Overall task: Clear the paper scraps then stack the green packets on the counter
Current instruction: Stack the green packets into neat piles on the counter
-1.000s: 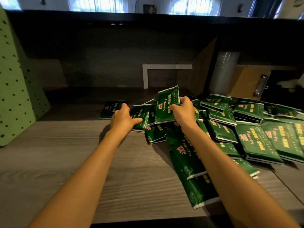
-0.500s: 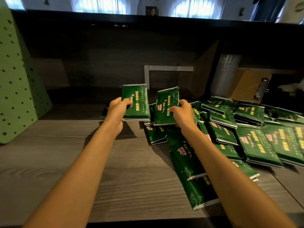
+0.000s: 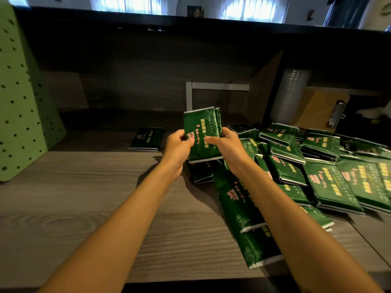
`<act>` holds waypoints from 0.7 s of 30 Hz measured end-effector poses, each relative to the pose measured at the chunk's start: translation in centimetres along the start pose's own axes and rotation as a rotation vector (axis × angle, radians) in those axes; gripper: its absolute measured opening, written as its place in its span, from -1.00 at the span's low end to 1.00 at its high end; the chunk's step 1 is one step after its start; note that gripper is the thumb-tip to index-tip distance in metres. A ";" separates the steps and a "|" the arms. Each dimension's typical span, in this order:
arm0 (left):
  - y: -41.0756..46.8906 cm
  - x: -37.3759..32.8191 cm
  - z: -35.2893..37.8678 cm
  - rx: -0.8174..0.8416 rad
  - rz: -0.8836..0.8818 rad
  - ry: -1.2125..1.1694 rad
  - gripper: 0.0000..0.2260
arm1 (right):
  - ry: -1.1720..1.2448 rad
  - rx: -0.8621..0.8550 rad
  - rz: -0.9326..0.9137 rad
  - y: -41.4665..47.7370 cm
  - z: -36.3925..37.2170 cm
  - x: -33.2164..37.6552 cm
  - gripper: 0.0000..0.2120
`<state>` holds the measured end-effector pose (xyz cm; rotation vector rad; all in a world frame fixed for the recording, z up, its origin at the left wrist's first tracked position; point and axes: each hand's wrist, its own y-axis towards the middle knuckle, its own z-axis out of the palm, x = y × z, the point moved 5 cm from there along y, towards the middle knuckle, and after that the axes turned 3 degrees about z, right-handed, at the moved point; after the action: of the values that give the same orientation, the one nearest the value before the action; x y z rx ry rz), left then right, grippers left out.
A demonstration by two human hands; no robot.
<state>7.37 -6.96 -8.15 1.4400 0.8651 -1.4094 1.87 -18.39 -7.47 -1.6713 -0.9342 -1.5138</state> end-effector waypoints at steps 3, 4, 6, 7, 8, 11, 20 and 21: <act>0.6 -0.3 -1.6 -0.112 0.116 0.427 -0.62 | 0.020 -0.116 -0.003 0.2 -1.2 -0.1 -0.77; 0.7 -0.2 -1.8 -0.096 0.172 0.604 -0.60 | -0.009 -0.179 -0.004 0.4 -1.7 -0.2 -0.78; 0.7 0.8 -1.1 0.078 0.238 0.833 -0.58 | -0.061 -0.285 -0.014 0.5 -2.5 -0.3 -0.77; 0.5 1.6 -0.6 0.198 0.234 0.913 -0.57 | -0.062 -0.321 -0.016 0.6 -2.7 -0.4 -0.78; 0.3 2.4 -0.1 0.309 0.212 1.001 -0.57 | -0.052 -0.344 -0.017 0.6 -2.9 -0.4 -0.81; 0.1 3.2 0.2 0.416 0.178 1.180 -0.59 | -0.068 -0.374 -0.016 0.6 -3.0 -0.4 -0.83; 0.4 0.8 -2.9 -0.035 0.121 1.182 -0.67 | -0.141 -0.329 -0.037 1.3 -2.4 -0.8 -0.52; 0.4 0.8 -3.0 -0.020 0.075 1.121 -0.61 | -0.142 -0.324 -0.038 1.3 -2.3 -0.8 -0.51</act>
<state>8.86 -4.40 -9.09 2.2235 1.4455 -0.4238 1.83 -21.08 -8.15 -2.0222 -0.8290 -1.6577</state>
